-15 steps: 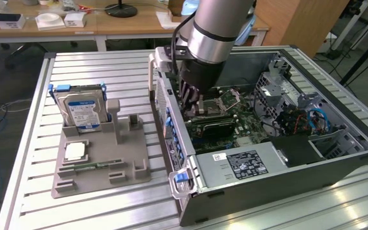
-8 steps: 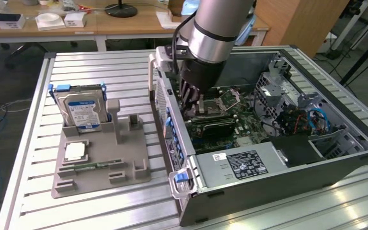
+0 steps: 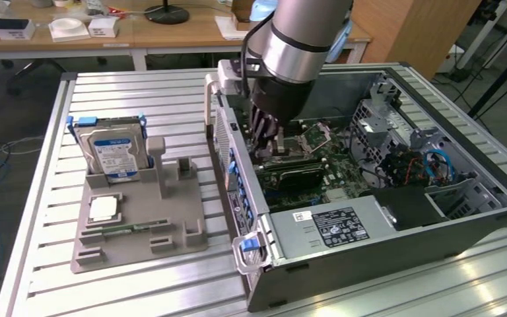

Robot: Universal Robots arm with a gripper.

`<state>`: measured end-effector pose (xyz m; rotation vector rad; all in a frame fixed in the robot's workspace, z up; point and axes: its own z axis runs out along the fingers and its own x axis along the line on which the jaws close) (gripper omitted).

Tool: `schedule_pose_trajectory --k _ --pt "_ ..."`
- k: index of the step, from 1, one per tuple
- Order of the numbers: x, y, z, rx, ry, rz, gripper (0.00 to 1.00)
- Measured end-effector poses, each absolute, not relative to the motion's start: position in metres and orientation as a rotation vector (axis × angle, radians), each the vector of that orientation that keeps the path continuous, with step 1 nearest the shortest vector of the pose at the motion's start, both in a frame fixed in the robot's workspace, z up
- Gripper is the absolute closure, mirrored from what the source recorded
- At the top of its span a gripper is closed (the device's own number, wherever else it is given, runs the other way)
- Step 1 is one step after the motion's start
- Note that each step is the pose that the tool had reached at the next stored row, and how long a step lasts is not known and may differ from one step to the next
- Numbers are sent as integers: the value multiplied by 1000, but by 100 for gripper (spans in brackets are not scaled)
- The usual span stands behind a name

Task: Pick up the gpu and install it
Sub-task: 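Press down on the gpu until it lock into place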

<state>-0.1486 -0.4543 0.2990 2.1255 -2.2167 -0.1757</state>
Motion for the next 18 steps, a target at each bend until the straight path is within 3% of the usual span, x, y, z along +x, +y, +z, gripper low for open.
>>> schedule_pose_trajectory --k 18 --pt "-157 -460 301 2109 -2231 -175 89"
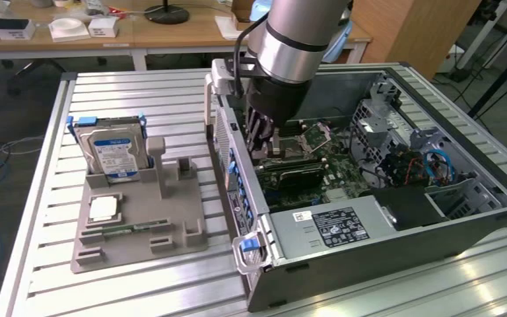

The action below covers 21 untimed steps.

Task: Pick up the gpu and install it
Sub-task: 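Press down on the gpu until it lock into place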

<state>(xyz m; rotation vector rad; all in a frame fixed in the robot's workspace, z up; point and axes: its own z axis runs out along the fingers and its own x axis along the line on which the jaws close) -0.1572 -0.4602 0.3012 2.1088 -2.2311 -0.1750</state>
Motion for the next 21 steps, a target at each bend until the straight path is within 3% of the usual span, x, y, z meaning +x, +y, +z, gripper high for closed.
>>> schedule_pose_trajectory --k 21 --pt "-143 -459 295 2120 -2242 -155 89"
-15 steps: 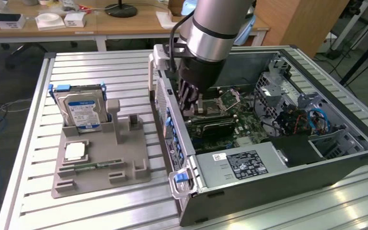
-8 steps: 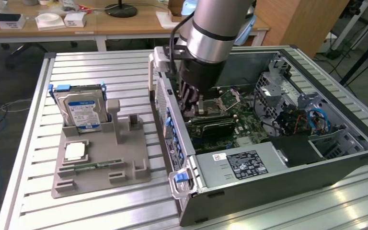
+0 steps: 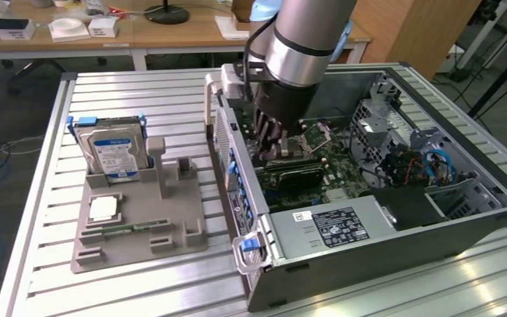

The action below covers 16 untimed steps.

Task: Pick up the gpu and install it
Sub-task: 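Press down on the gpu until it lock into place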

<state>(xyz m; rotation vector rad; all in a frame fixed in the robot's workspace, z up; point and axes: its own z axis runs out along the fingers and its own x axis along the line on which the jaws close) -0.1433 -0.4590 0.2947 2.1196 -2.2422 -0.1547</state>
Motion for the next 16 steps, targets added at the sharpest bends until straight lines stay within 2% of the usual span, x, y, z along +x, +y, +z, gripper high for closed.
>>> schedule_pose_trajectory --k 16 --pt "-82 -459 282 2135 -2257 -126 89"
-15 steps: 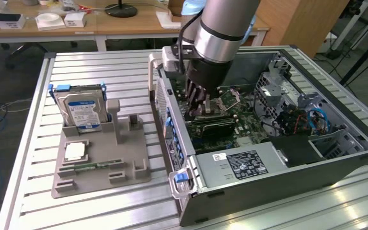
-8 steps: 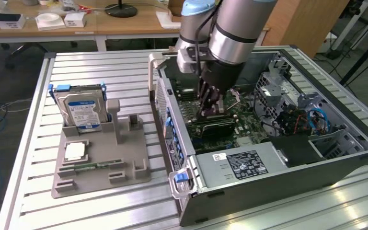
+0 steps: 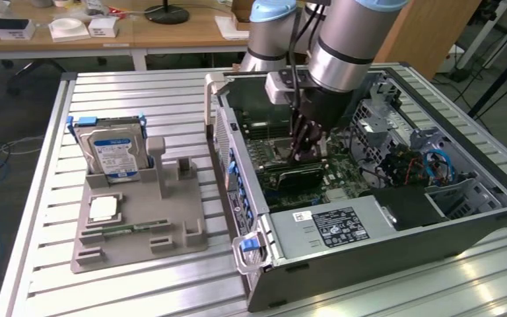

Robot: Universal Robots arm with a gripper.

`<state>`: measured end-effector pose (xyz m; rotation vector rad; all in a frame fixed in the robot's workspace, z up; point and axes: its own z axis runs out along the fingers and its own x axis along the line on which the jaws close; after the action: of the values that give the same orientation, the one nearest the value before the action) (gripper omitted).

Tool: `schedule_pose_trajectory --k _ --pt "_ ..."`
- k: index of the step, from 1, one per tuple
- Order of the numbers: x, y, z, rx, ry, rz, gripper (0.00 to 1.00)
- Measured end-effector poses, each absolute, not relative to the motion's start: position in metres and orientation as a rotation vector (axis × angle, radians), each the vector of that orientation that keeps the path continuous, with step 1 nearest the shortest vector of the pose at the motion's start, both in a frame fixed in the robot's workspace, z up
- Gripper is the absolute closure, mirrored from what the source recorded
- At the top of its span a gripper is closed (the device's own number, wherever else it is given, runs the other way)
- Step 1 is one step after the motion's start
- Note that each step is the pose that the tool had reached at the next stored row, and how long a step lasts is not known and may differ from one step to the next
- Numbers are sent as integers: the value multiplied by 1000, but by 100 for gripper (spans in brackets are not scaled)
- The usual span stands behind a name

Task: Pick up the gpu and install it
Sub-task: 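Press down on the gpu until it lock into place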

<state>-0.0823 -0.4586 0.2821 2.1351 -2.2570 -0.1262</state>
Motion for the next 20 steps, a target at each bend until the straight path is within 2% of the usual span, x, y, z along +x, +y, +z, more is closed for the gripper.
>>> schedule_pose_trajectory --k 12,20 --pt "-80 -459 271 2159 -2280 -81 89" --pt "-79 -459 265 2159 -2281 -79 89"
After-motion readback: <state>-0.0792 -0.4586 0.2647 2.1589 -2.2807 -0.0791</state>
